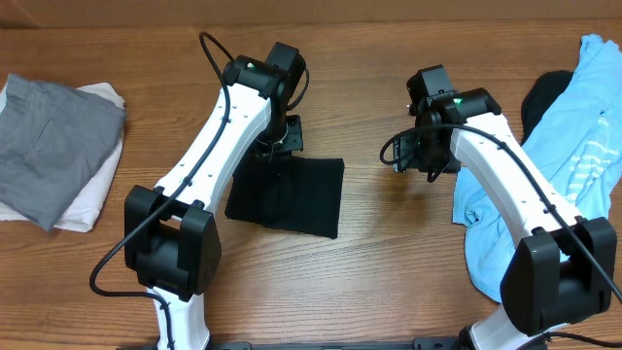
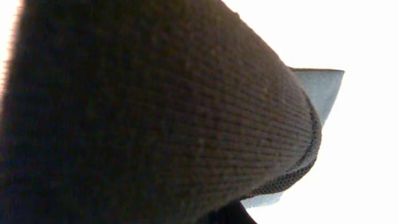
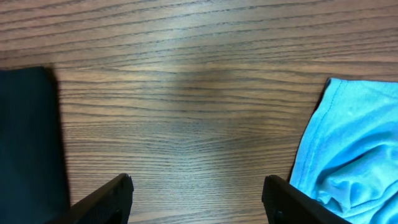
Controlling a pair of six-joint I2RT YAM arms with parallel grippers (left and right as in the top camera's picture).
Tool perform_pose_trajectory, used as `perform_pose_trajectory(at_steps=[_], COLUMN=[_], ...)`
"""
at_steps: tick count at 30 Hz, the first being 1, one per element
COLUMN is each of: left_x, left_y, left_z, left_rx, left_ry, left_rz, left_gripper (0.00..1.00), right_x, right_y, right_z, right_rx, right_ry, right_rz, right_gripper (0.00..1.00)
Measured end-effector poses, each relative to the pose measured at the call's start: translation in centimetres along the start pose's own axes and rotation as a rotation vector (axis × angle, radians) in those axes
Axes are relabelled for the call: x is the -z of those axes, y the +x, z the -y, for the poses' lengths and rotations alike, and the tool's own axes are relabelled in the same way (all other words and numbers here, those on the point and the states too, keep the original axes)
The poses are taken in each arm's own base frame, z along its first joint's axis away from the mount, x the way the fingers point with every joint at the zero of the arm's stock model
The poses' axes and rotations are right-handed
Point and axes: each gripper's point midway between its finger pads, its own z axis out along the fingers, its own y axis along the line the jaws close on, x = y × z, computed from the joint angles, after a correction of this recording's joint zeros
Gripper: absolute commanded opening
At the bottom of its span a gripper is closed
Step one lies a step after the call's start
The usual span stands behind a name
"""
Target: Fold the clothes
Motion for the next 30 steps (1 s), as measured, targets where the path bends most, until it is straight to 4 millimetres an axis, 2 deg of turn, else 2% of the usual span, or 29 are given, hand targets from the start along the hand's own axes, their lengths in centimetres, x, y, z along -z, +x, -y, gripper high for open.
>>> perform_pose_trajectory(at_steps=[5, 6, 8, 9, 11, 13, 16, 20, 25, 30], left_x=[0.0, 0.0, 0.0, 0.0, 0.0, 0.0, 0.0, 0.0, 0.1, 0.2], left_y=[0.1, 0.3, 0.6, 0.6, 0.7, 0.7, 0.7, 1.3, 2.2, 2.7], left_z=[-0.1, -0.1, -0.3, -0.4, -0.4, -0.4, -0.4, -0.6, -0.5, -0.2], left_rx=[0.007, 0.006, 0.007, 0.004, 0.000, -0.001, -0.010, -0.022, -0.049, -0.065], left_ry=[-0.006, -0.010, -0.016, -0.017, -0.018, -0.017, -0.017, -0.027, -0.008, 0.015], left_rz=[-0.003, -0.010, -0.022, -0.024, -0.026, -0.025, -0.027, -0.052, -0.096, -0.119], left_gripper=[0.15, 0.15, 0.15, 0.15, 0.15, 0.15, 0.15, 0.14, 0.14, 0.14], right_x=[0.0, 0.0, -0.1, -0.2, -1.1, -2.2, -3.9, -4.1, -3.8, -6.2], right_y=[0.1, 0.2, 0.4, 0.6, 1.1, 1.8, 3.5, 5.5, 6.4, 6.9], right_z=[-0.2, -0.4, -1.2, -1.6, -2.8, -4.0, -5.5, -8.0, -11.4, -13.5], right_rx=[0.000, 0.005, 0.027, 0.044, 0.079, 0.114, 0.158, 0.207, 0.212, 0.168], right_ry=[-0.014, -0.023, -0.071, -0.096, -0.165, -0.224, -0.284, -0.371, -0.492, -0.528], right_rz=[-0.005, -0.010, -0.021, -0.026, -0.043, -0.061, -0.108, -0.163, -0.195, -0.258], right_gripper=[0.67, 0.61, 0.36, 0.28, 0.15, 0.11, 0.11, 0.11, 0.12, 0.12])
